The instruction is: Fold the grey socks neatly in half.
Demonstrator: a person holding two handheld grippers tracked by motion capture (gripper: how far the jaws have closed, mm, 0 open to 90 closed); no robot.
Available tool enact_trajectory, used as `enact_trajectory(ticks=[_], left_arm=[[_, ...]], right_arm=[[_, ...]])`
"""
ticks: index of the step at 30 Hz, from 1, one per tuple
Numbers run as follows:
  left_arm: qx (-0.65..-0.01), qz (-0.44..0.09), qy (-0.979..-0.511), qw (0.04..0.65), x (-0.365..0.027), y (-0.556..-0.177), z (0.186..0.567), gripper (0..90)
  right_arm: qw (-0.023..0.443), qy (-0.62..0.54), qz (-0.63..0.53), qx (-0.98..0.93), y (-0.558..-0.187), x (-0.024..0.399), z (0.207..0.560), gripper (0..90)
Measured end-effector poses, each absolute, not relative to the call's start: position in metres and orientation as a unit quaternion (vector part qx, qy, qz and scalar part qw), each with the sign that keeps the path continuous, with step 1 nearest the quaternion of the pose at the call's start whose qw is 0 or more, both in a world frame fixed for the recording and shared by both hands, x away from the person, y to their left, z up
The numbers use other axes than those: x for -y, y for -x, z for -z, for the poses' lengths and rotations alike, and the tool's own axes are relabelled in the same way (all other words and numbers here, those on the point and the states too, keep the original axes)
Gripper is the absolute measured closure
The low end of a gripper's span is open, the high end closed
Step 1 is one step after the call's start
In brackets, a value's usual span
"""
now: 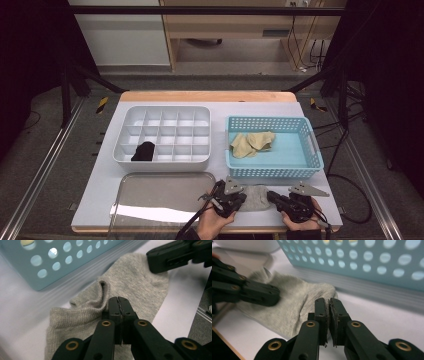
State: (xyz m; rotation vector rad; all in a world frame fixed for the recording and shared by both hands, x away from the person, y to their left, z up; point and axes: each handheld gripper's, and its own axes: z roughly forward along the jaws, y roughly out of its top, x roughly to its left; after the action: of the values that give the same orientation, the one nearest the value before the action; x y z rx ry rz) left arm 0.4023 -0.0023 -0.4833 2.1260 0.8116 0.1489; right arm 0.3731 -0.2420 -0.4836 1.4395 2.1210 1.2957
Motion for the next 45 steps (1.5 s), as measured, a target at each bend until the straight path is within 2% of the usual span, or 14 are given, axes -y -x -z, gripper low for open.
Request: enact_trajectory(ticks=[17,27,32,45], left_arm=[[-0.332,-0.047,-0.842,0.422,-0.002,-0.404,0.48,89.2],[-0.347,-0.092,-0.833,0.422,-0.049,-0.399,0.45,86.1],[-0.364,-0.08,-0.836,0.402,-0.067,-0.402,0.461,86.0],[-0.354,-0.068,-0.843,0.399,-0.06,-0.401,0.473,89.0]], right_arm=[[0.102,-0.423,-0.51,-0.742,-0.368,0.217,0.458,85.3],[0.101,-0.417,-0.508,-0.747,-0.368,0.214,0.456,85.4],[0.098,-0.412,-0.503,-0.753,-0.369,0.208,0.455,85.3],[0.089,-0.371,-0.493,-0.782,-0.375,0.173,0.455,85.3]])
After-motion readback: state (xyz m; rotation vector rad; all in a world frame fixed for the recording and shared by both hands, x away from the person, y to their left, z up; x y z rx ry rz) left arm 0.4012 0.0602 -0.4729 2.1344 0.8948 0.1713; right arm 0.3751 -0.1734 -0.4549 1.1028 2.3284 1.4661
